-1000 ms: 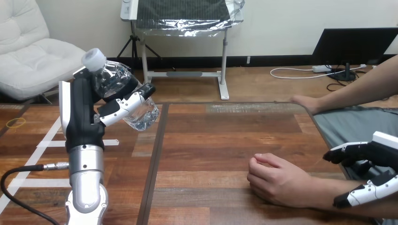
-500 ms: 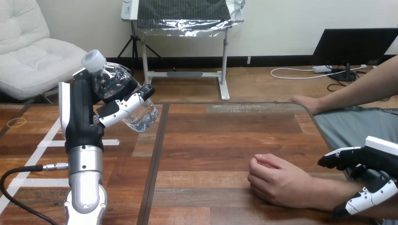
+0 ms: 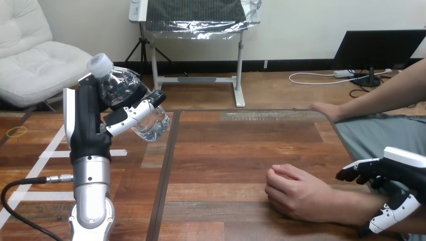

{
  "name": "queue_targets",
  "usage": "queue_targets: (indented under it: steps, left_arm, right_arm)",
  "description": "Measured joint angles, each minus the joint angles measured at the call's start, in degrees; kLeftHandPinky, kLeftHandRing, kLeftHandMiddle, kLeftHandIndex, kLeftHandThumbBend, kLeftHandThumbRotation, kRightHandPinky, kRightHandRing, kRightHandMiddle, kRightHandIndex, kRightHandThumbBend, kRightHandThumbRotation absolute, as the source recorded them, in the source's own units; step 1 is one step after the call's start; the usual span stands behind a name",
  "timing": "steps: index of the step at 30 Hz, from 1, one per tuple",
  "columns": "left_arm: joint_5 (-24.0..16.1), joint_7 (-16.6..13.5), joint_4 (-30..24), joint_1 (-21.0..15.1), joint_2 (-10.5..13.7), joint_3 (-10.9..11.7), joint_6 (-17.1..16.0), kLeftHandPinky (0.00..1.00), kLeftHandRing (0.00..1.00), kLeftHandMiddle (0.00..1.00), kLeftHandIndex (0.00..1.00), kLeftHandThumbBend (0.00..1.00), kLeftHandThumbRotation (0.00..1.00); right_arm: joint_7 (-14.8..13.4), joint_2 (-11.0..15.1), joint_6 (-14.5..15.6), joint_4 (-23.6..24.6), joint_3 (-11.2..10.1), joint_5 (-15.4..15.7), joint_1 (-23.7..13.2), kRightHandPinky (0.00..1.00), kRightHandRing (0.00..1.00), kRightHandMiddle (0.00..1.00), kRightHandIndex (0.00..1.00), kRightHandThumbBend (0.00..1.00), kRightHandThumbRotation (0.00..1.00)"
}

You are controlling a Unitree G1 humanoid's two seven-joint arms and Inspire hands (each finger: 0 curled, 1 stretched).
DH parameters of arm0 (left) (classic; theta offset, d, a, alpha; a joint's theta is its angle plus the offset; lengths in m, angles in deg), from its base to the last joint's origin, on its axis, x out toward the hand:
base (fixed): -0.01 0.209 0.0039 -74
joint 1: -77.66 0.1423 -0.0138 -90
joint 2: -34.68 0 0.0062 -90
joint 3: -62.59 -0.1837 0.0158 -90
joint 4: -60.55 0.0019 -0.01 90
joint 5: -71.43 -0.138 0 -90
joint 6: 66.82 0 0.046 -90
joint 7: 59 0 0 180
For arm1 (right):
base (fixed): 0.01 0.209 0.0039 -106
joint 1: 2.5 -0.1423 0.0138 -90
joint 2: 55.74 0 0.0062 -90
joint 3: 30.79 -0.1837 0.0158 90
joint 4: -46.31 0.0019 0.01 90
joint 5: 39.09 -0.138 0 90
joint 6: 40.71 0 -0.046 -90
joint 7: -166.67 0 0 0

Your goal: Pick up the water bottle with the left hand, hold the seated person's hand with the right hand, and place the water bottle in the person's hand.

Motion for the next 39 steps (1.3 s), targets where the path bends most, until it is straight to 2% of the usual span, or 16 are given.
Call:
queue_targets:
  steps: [10, 22, 39]
  left_arm:
    - [-0.1, 0.0, 0.0, 0.0, 0.0, 0.0, 0.0, 0.28, 0.34, 0.39, 0.42, 0.62, 0.00]
    - [0.0, 0.2, 0.0, 0.0, 0.0, 0.1, 0.0, 0.27, 0.33, 0.39, 0.42, 0.62, 0.00]
    - [0.2, 0.6, 0.0, 0.0, 0.1, 0.1, 0.0, 0.27, 0.33, 0.39, 0.42, 0.62, 0.00]
  right_arm:
    - [-1.9, -0.8, -1.2, -3.1, 2.3, 2.8, -2.8, 0.68, 0.80, 0.83, 0.81, 1.00, 0.11]
    - [-4.4, -1.8, -2.2, -7.0, 5.5, 6.8, -6.2, 0.63, 0.76, 0.80, 0.79, 1.00, 0.12]
    - [-4.9, -2.5, 0.4, -9.6, 9.7, 11.5, -10.0, 0.62, 0.75, 0.80, 0.79, 1.00, 0.19]
